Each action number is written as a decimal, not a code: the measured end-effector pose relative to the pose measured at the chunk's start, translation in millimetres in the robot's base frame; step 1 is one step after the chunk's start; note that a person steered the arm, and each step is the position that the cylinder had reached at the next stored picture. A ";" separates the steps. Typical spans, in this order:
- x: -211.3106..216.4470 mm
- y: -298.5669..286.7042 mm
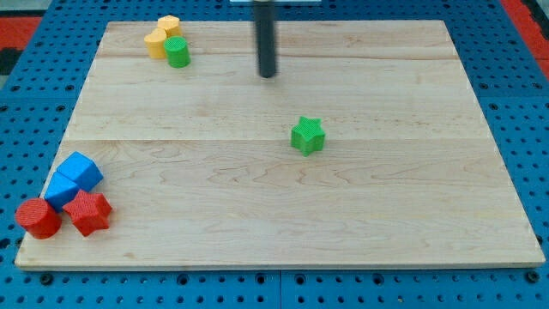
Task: Push green star below green circle
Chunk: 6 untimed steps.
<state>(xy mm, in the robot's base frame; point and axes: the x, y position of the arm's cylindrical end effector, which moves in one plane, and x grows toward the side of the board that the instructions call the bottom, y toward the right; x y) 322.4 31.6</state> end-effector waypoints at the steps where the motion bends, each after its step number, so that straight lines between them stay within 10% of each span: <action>1: 55.8 80.9; 2: 99.6 101.1; 6: 123.8 -111.6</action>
